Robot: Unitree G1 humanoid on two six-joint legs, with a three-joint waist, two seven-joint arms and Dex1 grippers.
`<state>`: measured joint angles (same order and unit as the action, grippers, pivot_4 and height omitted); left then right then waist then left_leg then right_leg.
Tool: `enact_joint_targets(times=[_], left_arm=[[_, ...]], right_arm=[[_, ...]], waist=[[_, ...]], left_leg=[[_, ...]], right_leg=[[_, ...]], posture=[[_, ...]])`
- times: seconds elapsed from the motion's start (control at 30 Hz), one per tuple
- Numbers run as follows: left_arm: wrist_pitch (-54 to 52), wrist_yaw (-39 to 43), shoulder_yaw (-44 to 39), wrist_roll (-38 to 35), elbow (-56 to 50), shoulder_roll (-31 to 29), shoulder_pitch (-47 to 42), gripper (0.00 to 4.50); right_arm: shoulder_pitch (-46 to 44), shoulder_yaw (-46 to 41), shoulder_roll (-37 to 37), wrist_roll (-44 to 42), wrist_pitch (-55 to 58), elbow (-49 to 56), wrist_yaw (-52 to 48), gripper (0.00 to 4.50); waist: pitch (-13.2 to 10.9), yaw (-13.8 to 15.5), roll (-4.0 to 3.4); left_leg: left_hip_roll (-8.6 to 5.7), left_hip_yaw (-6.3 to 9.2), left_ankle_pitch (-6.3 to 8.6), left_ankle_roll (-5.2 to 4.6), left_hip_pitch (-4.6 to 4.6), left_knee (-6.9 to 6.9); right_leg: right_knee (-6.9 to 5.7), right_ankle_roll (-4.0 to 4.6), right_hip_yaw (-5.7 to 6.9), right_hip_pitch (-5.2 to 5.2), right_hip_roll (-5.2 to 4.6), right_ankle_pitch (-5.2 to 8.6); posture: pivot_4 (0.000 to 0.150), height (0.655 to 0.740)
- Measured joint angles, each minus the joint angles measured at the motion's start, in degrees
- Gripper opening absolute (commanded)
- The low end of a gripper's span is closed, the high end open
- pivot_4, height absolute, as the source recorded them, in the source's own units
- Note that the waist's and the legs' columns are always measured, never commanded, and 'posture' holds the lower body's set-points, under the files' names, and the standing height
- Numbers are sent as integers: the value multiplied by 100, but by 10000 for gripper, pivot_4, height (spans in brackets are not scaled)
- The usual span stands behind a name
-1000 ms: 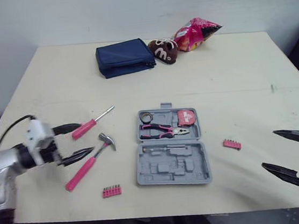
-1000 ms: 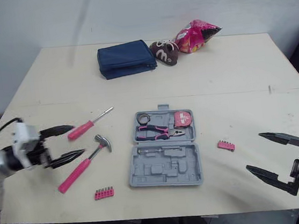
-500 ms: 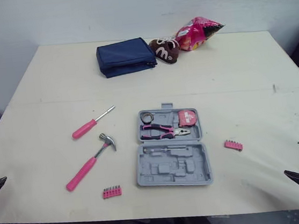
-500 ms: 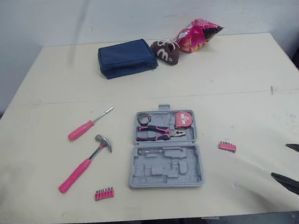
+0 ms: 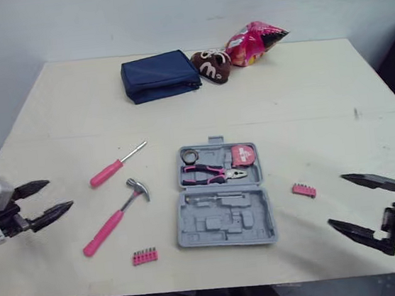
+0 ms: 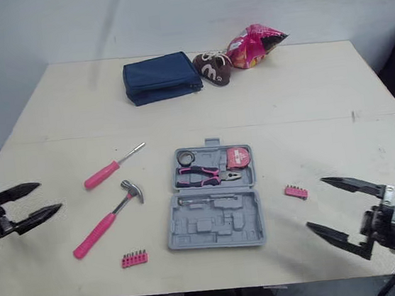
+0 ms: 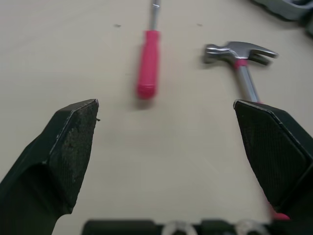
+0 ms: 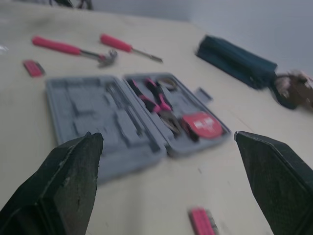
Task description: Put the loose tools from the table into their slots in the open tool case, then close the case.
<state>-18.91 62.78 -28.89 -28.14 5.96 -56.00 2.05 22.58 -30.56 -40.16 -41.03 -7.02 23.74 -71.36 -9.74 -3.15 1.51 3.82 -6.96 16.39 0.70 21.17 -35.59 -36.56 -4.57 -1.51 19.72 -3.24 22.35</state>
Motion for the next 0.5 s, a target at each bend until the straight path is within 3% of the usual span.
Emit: enact_joint_targets(times=[0.27,0.5], left_arm=[[-1573,-1063,684,-38,-1496,244,126,44845],[-1797,-1592,1046,377,-1862,398,436,44845]], right_arm=[[-375,1071,238,-35,118,934,248,45000],[-627,1643,288,87,111,1031,335,45000]], waist=[[-9,11,16],[-9,9,17]], left_leg=[[-2,11,-6,-7,-1,-45],[-2,10,-4,-5,2,-40]], right_leg=[[-33,-12,-1,-10,-2,-7],[-27,-9,-2,-5,-2,-6]], posture=[[1500,7400],[1500,7400]])
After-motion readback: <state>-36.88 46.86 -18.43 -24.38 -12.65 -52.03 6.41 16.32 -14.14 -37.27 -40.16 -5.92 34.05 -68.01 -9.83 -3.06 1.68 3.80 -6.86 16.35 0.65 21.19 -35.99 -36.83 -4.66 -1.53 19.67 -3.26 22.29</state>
